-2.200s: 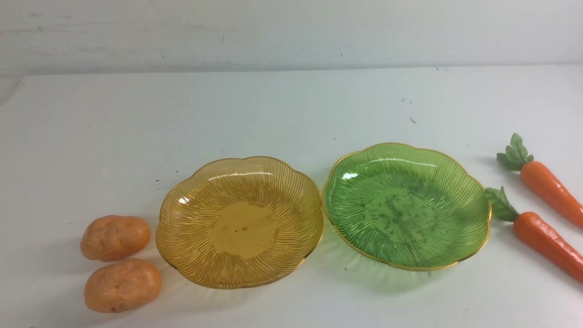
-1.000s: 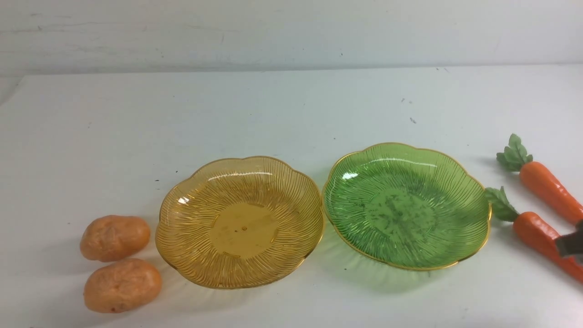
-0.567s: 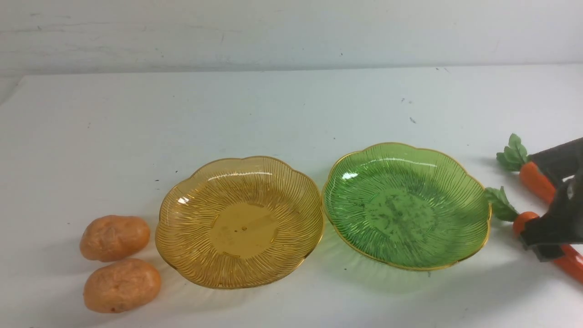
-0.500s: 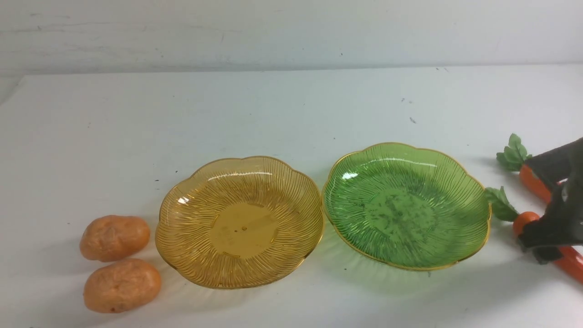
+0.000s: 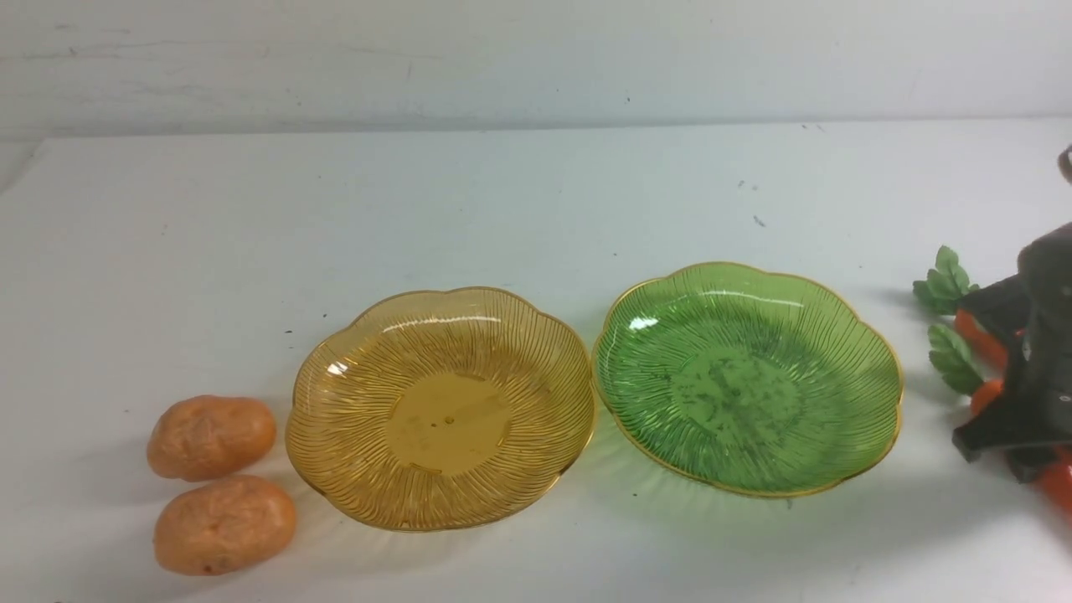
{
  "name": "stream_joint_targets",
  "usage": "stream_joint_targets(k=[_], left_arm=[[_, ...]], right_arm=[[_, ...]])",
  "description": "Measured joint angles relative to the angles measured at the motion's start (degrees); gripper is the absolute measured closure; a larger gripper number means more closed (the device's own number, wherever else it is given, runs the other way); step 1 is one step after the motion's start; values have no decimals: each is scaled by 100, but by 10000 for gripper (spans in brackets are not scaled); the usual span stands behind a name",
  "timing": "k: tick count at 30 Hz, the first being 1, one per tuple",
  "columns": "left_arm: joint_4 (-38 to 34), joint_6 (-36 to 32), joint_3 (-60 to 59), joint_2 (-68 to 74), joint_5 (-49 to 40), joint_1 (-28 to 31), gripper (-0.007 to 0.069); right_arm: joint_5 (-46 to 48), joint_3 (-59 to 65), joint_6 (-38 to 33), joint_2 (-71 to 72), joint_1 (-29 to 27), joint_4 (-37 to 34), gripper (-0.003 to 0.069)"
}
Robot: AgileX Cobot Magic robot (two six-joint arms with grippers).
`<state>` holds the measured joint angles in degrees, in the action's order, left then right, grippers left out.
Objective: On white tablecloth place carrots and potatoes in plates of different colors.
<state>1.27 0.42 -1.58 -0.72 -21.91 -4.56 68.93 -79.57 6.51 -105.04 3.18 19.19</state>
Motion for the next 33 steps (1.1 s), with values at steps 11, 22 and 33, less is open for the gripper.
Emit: stream_joint_targets(k=[11,22,33], left_arm=[[0,0,0,0,-5,0,628],[0,0,0,0,-5,0,628],[0,0,0,0,-5,0,628]], right_arm=[[165,-910,-414,470,122,-2821,368],[-453,-917,-1212,-378,1159,-3705,368],[-660,-917,-1189,-927,1425,-3483,214]])
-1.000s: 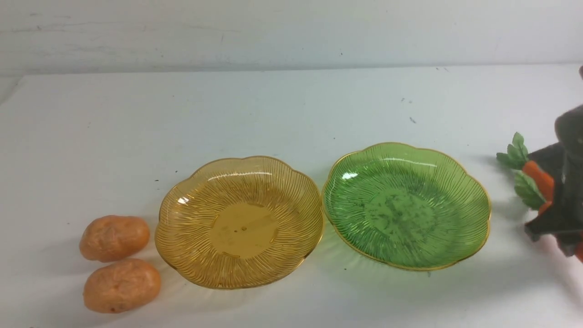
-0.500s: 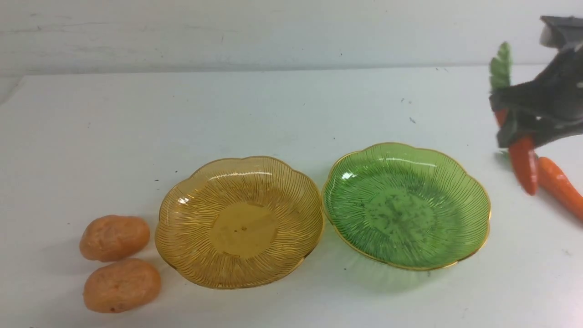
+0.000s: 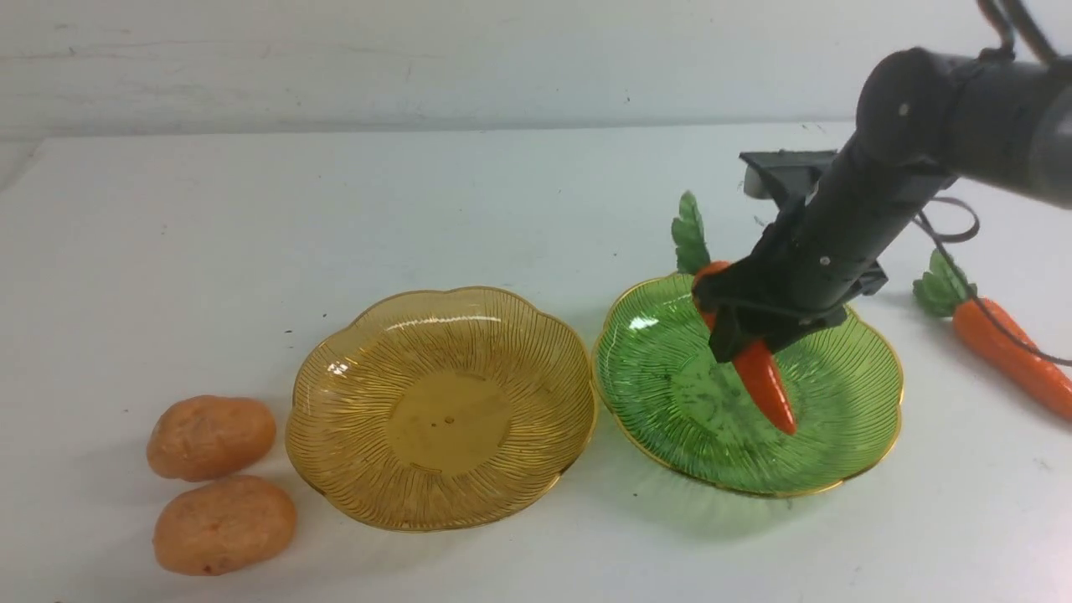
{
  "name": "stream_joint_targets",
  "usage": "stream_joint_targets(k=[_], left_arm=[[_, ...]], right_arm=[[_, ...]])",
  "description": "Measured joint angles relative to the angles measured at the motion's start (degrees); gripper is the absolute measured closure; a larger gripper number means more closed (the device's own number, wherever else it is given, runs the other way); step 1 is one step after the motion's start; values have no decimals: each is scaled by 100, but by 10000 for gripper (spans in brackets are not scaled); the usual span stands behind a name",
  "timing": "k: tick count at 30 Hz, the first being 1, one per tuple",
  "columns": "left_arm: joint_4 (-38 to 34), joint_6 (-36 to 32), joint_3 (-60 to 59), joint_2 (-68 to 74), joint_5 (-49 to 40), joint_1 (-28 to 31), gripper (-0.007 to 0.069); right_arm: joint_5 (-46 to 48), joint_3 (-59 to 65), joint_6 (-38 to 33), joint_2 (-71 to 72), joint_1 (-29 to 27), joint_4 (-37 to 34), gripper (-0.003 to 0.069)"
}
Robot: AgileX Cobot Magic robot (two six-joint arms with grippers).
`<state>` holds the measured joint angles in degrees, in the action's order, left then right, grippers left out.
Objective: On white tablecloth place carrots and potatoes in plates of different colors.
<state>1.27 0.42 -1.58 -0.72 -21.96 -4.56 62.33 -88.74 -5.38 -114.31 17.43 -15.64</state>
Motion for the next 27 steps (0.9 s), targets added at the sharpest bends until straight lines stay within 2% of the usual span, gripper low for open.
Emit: stream_joint_targets(k=[3,6,9,11,13,14,15,16,17,18,19,21,25,27], left_arm=[[0,0,0,0,0,0,628],[0,0,0,0,0,0,628],[0,0,0,0,0,0,628],[0,0,0,0,0,0,628],[0,0,0,0,0,0,628],[0,0,0,0,0,0,628],[0,0,0,0,0,0,628],[0,5,0,0,0,0,628],[0,5,0,0,0,0,628],[0,5,0,0,0,0,628],[0,5,0,0,0,0,628],[0,5,0,0,0,0,628],[0,5,0,0,0,0,628],[0,5,0,0,0,0,628]], right_arm=[[53,-46,58,-14,0,108,118],[280,-213,67,-14,0,229,64],[617,-497,79,-14,0,473,49],[746,-757,85,-14,0,787,63],[759,-970,146,52,-5,1345,125],[759,-977,162,72,-5,1397,143],[783,-990,198,162,-50,1717,211],[811,-990,224,286,-131,1921,312],[819,-990,230,340,-214,2034,361],[825,-990,237,409,-321,2118,447],[831,-990,265,499,-514,2198,529],[831,-967,292,590,-1003,2200,638],[823,-708,297,567,-1798,1931,659],[742,-582,183,463,-2119,1750,632]])
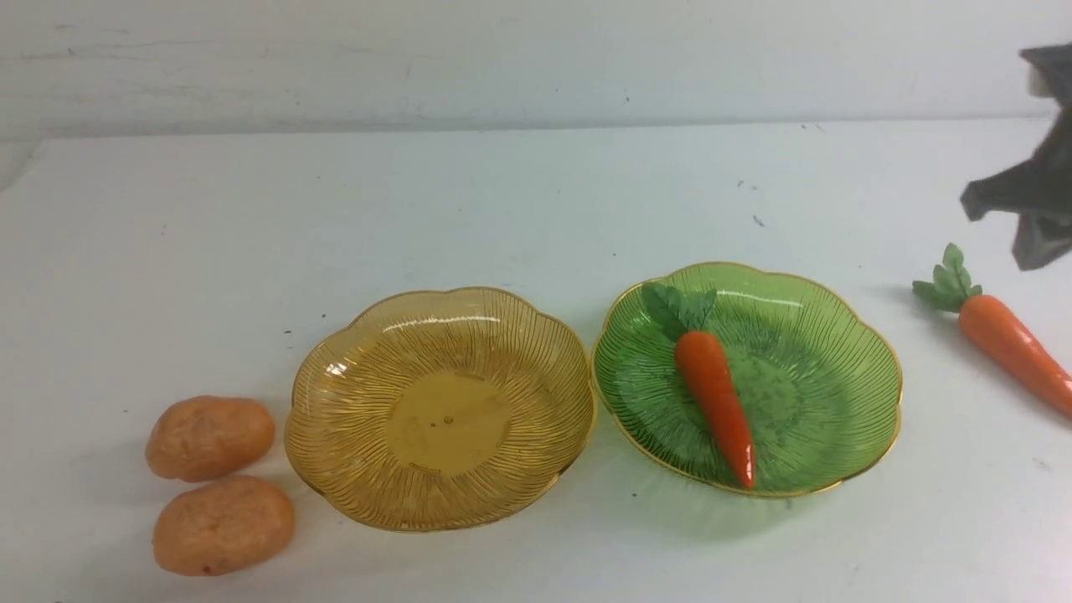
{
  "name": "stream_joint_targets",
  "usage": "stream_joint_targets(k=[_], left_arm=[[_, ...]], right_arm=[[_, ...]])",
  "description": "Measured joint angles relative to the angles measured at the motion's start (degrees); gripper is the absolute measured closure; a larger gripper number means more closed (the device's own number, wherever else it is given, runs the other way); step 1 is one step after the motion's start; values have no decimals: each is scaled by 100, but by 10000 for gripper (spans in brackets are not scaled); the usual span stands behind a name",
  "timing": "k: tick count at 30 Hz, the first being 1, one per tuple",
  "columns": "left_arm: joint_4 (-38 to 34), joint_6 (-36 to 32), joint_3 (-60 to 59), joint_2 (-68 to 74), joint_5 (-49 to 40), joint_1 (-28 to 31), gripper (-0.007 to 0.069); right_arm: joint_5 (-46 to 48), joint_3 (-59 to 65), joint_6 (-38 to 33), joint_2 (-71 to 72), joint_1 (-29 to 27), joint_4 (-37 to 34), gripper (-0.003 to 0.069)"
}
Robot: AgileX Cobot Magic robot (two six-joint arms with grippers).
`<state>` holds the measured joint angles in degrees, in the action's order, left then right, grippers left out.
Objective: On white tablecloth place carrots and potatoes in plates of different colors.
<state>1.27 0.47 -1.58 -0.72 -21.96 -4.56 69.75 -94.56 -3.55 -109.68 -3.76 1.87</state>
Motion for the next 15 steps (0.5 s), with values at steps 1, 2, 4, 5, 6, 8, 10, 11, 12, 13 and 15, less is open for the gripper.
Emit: stream_joint_targets(k=[1,2,4,5,6,8,10,11,12,13,15], left_arm=[[0,0,0,0,0,0,628],[0,0,0,0,0,0,628],[0,0,0,0,0,0,628],[0,0,0,0,0,0,628],[0,0,0,0,0,0,628],[0,0,0,0,0,0,628],[0,0,0,0,0,0,628],[0,0,0,0,0,0,628],[0,0,0,0,0,0,628],[0,0,0,0,0,0,628],[0,0,0,0,0,0,628]], right_arm=[[-16,20,-72,-79,-125,-68,610],[-64,41,-150,-188,-258,-153,574],[-139,58,-232,-410,-367,-186,484],[-181,58,-253,-514,-388,-186,436],[-257,58,-265,-662,-393,-186,363],[-438,58,-280,-967,-393,-217,213],[-525,58,-292,-1174,-393,-217,125],[-582,58,-294,-1319,-393,-217,81],[-628,58,-299,-1411,-393,-186,63],[-664,58,-299,-1492,-393,-186,55],[-699,58,-299,-1580,-393,-186,62]])
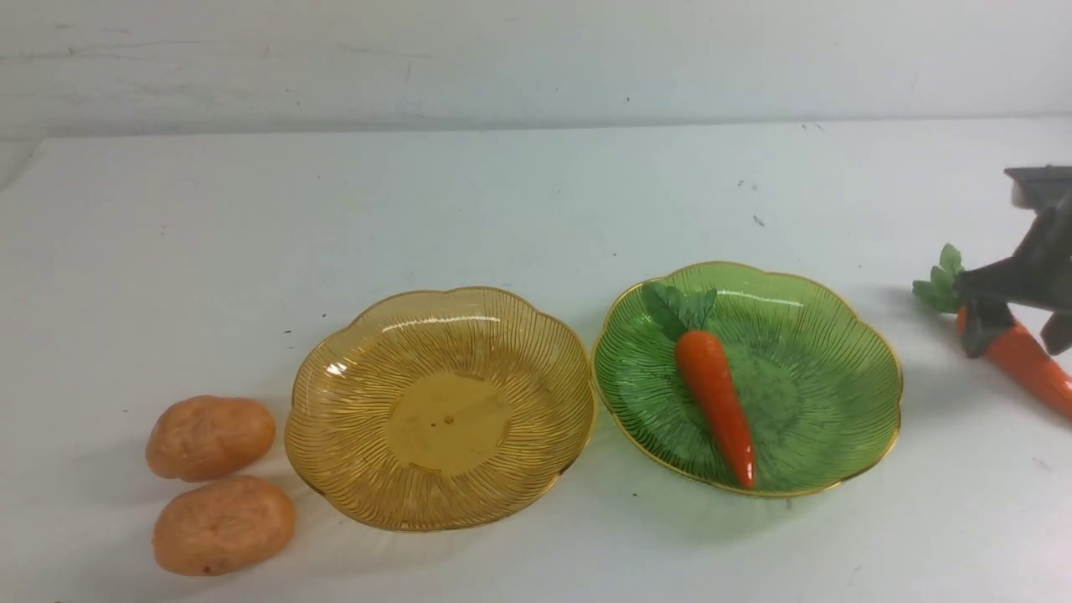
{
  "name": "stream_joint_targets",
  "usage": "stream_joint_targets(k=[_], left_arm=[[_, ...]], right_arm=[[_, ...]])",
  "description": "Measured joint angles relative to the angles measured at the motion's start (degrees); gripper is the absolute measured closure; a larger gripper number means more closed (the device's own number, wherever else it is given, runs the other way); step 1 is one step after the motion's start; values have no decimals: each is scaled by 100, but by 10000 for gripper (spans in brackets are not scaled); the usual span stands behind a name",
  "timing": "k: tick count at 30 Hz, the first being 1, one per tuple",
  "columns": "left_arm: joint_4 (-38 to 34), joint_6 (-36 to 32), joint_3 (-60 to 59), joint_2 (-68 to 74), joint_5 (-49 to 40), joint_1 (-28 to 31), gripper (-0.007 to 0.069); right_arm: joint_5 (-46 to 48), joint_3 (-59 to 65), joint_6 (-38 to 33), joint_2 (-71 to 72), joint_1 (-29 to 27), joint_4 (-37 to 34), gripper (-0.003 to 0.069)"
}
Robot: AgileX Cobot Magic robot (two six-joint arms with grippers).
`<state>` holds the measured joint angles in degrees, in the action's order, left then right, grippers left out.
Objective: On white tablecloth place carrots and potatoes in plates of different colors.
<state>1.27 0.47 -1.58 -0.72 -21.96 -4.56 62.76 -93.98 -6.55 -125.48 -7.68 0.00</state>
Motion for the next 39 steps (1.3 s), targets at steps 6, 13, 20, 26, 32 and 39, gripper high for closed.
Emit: stream_joint_targets(k=[6,13,20,26,32,39], left_arm=[[0,0,0,0,0,0,628],[0,0,0,0,0,0,628],[0,0,0,0,0,0,628],[0,0,0,0,0,0,628],[0,0,0,0,0,0,628],[0,0,0,0,0,0,628]], right_arm=[[184,-88,0,-31,0,77,323],[694,-788,305,501,48,-826,370],[782,-1,-221,1237,1237,-1973,370],[403,21,-109,1028,2099,-1318,335],[229,21,275,957,2209,-1176,158],[686,-7,313,939,2216,-1151,105]])
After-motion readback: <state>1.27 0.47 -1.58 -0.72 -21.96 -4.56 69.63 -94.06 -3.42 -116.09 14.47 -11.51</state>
